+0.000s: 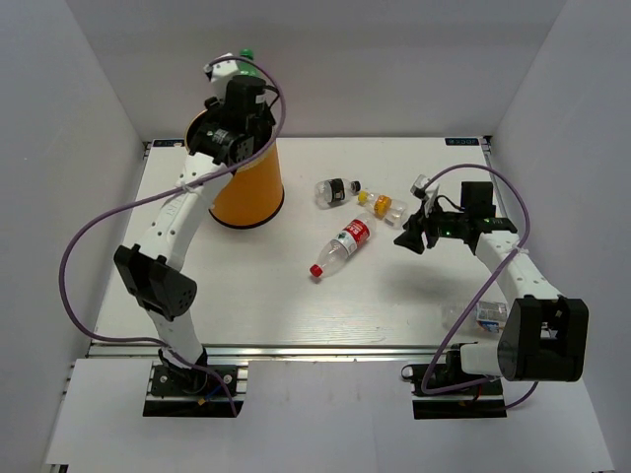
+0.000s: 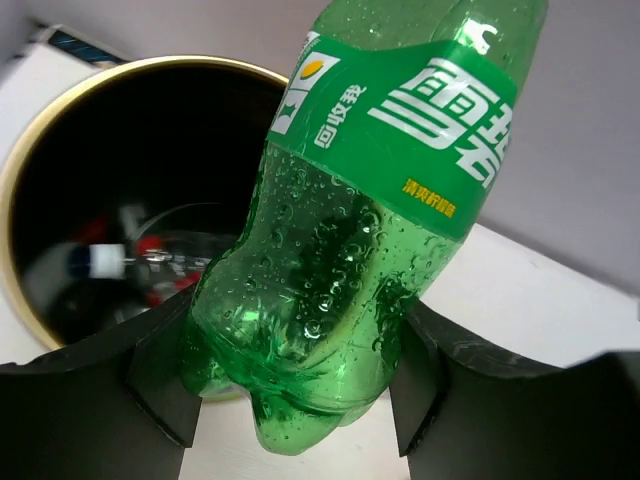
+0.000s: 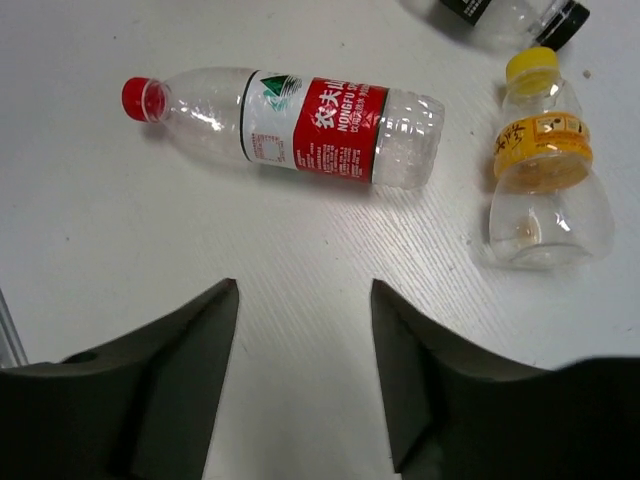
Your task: Put the plastic bottles in the bin
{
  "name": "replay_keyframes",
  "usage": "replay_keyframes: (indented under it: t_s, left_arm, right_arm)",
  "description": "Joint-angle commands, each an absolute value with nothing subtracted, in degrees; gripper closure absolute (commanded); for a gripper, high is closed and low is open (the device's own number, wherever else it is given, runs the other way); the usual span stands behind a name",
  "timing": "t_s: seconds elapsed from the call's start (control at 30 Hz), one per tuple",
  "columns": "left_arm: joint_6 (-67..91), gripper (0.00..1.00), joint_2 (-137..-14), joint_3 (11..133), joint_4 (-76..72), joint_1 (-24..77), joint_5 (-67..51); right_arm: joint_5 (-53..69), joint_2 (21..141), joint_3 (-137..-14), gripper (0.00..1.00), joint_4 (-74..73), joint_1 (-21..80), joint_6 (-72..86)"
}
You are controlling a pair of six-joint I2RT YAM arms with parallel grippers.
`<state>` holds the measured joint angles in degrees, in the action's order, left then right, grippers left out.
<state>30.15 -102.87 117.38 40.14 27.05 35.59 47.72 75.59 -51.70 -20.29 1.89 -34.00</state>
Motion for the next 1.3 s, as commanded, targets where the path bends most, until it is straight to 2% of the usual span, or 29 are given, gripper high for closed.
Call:
replay_keyframes:
  t_s: [0.0, 0.03, 0.07, 0.13, 0.17, 0.2, 0.23, 0.27, 0.3, 0.33, 0.47, 0.63, 0.7, 0.97, 1.27]
  left_arm:
    - [34.10, 1.00, -101.60, 119.53, 45.09, 22.86, 39.03]
    - [34.71, 0.91, -102.21, 119.53, 46.65, 21.98, 38.41]
    - [34.72, 0.79, -103.00, 119.53, 47.19, 21.02, 36.41]
    - [35.24, 0.51, -104.32, 120.93, 49.99, 18.81, 34.38]
    - [35.24, 0.31, -104.94, 120.94, 50.53, 18.29, 32.19]
    - [35.24, 0.25, -105.64, 121.46, 51.06, 17.59, 31.47]
    - [35.24, 0.19, -105.64, 120.86, 51.06, 17.58, 30.59]
    - [34.64, 0.08, -105.64, 119.72, 51.06, 17.06, 28.76]
    - [34.11, 0.08, -104.95, 119.71, 50.54, 17.05, 28.13]
    - [33.49, 0.00, -104.16, 118.84, 50.02, 16.53, 26.73]
    - [29.98, 0.00, -101.52, 118.30, 50.01, 16.52, 23.91]
    - [25.06, 0.00, -96.08, 117.16, 51.50, 16.52, 18.73]
    - [24.52, 0.00, -91.60, 114.88, 52.03, 16.52, 16.97]
    - [25.40, 0.00, -74.29, 98.54, 50.89, 17.05, 11.34]
    - [27.15, 0.00, -59.86, 85.70, 50.35, 17.58, 8.44]
  right_arm:
    - [51.14, 75.85, -53.96, 0.36, -21.53, 2.20, -41.19]
    - [53.33, 76.02, -54.40, 0.33, -23.27, 2.55, -44.70]
    - [54.39, 76.55, -54.75, 0.23, -24.25, 2.55, -47.09]
    - [57.03, 77.16, -56.94, 0.16, -26.53, 3.07, -58.15]
    - [58.43, 78.91, -57.56, 0.13, -32.89, 4.29, -61.32]
    - [59.58, 79.62, -58.53, 0.10, -34.61, 5.00, -71.53]
    - [59.85, 80.50, -61.41, 0.10, -36.80, 5.62, -75.28]
    - [59.94, 83.38, -62.74, 0.10, -42.22, 7.89, -78.89]
    - [59.16, 84.28, -65.80, 0.10, -43.41, 8.78, -87.63]
    - [58.80, 85.51, -66.70, 0.10, -43.85, 9.57, -89.54]
    - [52.49, 92.45, -71.62, 0.10, -43.42, 15.90, -98.24]
    - [44.13, 102.27, -81.00, 0.10, -55.43, 21.09, -118.68]
    - [40.27, 104.75, -82.70, 0.10, -58.17, 22.41, -122.33]
    - [30.34, 109.86, -84.28, 0.10, -52.82, 26.54, -121.91]
    - [20.67, 117.06, -83.67, 0.11, -40.17, 32.07, -108.12]
